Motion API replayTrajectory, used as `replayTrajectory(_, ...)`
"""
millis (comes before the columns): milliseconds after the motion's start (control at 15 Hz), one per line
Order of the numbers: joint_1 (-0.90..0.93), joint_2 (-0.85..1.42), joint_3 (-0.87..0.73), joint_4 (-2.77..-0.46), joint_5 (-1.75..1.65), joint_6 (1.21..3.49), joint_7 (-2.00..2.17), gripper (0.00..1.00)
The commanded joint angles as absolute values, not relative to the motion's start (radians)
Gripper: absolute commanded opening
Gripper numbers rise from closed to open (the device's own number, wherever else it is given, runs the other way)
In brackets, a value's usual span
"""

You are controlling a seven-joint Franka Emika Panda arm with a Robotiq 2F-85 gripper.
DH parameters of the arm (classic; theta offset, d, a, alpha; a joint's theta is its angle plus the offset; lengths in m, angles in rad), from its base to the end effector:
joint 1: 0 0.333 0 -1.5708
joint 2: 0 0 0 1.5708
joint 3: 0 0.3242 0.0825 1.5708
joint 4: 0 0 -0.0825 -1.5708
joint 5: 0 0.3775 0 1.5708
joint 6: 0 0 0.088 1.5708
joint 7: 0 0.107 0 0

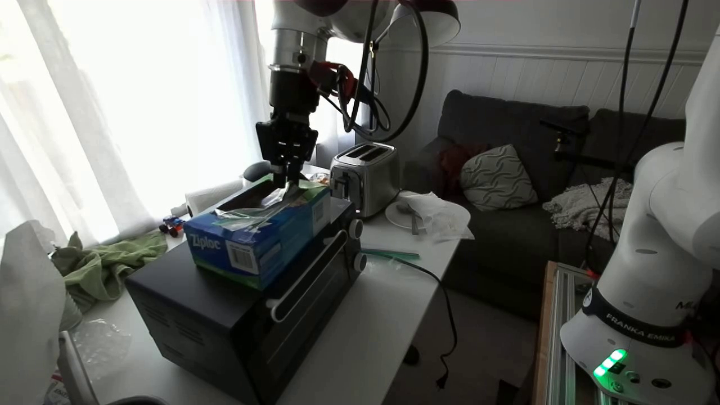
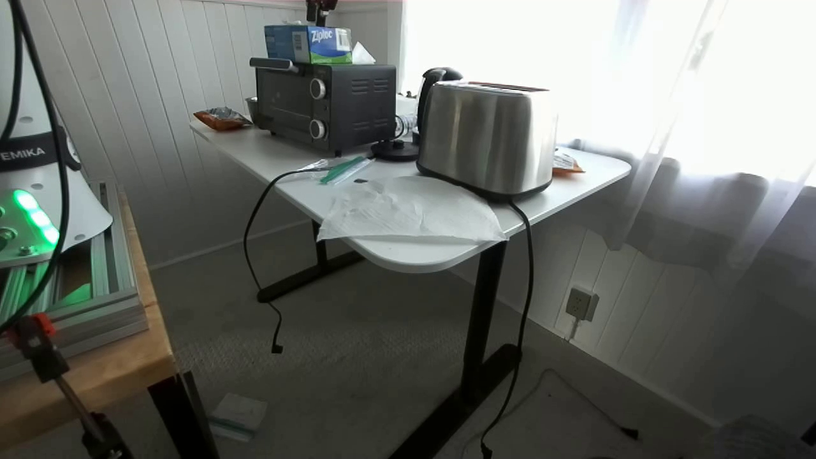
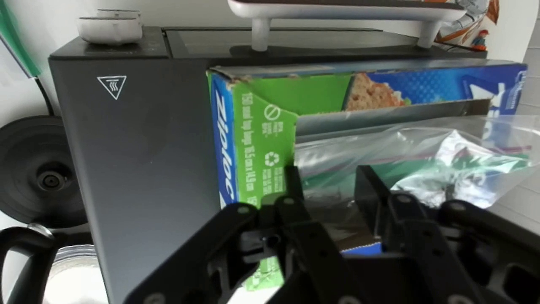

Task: Remove the zip lock bag from on top of the blue box on the microwave and put it on the table

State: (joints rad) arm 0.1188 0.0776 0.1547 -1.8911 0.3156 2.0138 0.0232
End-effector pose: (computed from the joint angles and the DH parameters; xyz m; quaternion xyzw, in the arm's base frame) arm 0.5551 0.1726 0.4801 -0.9868 -0.0592 0.0000 0.1510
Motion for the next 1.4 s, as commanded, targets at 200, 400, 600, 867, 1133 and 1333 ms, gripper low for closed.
replayTrajectory(200, 0.117, 0.077, 0.148, -1.876, 0.356, 1.969, -0.035, 0.00)
replayTrajectory(400, 0.118, 0.063, 0.150, -1.885, 0.360, 1.969, -0.060, 0.00)
replayTrajectory(600, 0.126, 0.021, 0.154, -1.906, 0.347, 1.968, -0.058, 0.00)
replayTrajectory(867, 0.145, -0.064, 0.165, -1.936, 0.323, 1.967, -0.017, 0.00)
replayTrajectory(1133, 0.164, -0.167, 0.177, -1.974, 0.298, 1.993, 0.034, 0.00)
replayTrajectory(1333, 0.166, -0.246, 0.187, -2.016, 0.279, 2.045, 0.107, 0.00)
